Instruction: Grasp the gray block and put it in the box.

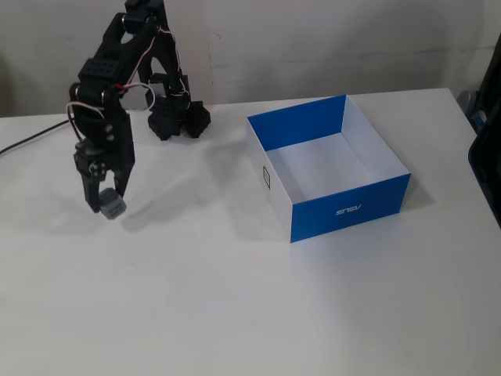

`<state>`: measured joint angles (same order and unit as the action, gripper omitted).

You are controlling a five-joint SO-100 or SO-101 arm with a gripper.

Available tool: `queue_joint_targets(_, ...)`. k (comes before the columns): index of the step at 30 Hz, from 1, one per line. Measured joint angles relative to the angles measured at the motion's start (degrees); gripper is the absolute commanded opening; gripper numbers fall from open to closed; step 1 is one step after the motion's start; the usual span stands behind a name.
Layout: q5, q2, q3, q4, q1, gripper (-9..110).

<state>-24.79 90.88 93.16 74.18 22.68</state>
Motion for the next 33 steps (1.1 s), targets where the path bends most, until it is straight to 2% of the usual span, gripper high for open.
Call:
queue_joint_targets(14, 0.0, 18.5, 5.2, 6.0, -9.3, 0)
queue_joint_targets(33, 2.1, 28.7, 7.5, 13.3, -36.7, 0)
